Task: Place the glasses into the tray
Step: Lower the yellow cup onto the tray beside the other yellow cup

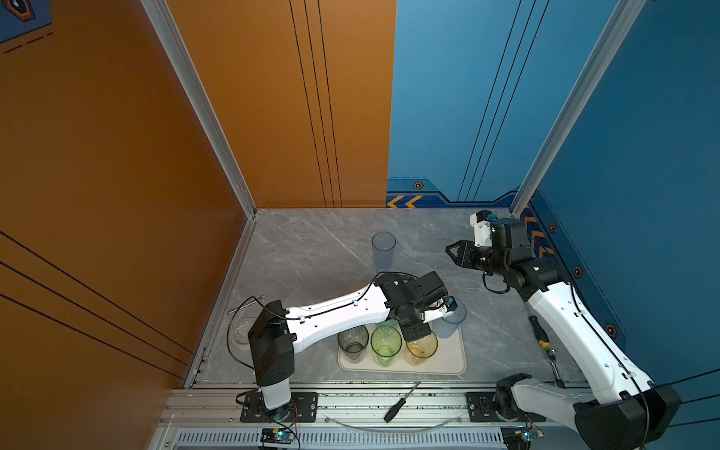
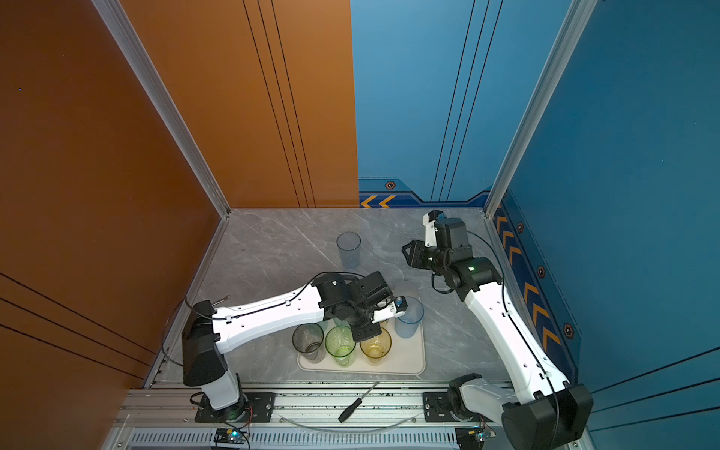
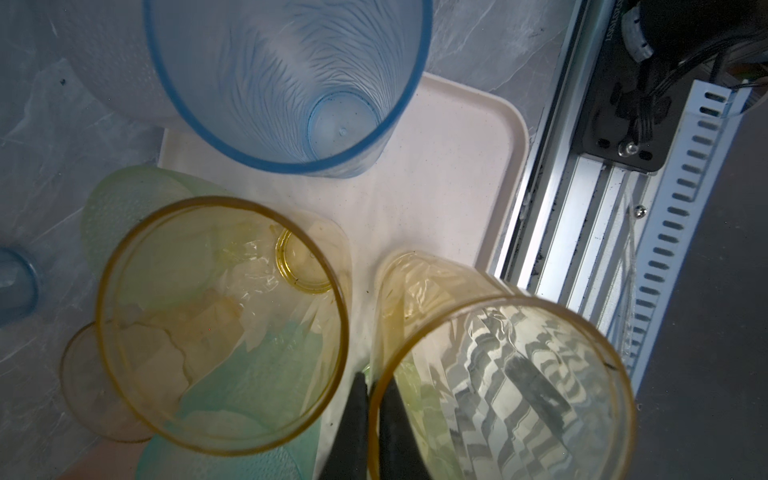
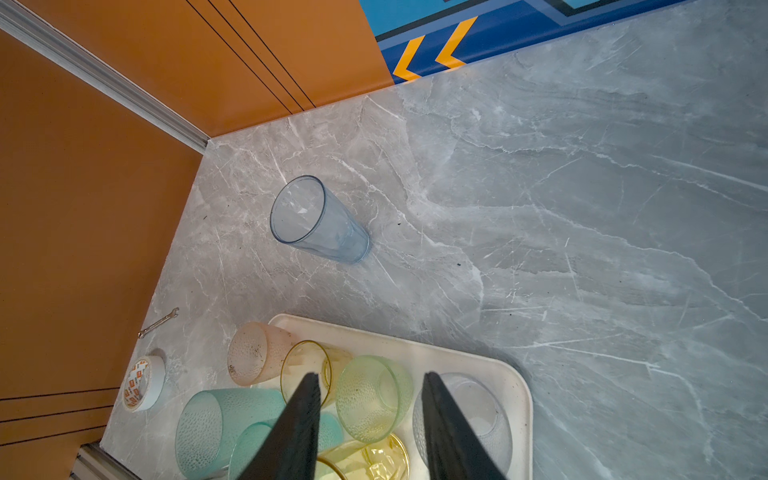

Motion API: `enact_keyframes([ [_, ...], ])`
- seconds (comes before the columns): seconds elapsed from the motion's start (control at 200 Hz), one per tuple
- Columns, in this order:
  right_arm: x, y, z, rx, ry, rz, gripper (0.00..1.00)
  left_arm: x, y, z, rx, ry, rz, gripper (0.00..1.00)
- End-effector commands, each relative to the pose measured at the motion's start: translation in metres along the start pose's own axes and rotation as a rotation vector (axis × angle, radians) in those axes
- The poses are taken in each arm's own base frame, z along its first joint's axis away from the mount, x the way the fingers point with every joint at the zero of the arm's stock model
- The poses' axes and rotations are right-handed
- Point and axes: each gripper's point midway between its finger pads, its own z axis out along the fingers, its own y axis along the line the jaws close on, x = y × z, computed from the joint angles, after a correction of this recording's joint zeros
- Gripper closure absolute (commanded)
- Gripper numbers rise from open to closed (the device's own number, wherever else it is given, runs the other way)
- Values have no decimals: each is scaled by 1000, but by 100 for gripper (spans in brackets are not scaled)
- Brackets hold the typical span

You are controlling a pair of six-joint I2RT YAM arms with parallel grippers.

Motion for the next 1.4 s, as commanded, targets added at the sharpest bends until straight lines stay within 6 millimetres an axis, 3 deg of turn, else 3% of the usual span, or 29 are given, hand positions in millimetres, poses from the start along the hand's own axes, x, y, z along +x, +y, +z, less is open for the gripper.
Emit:
enact_keyframes([
  [0.0,-1,-1,4,-9,-2,14,61,6,-1,9,27,26,-5,95],
  [0.606,1,-1,7,-11,8,18,61,10,0,12,20,40,-2,89],
  [1.087,0,1,4,-18,2,18,61,10,3,4,-1,24,-6,81],
  [1.392,1,2,4,-20,4,16,61,9,3,-2,-5,9,-8,81],
])
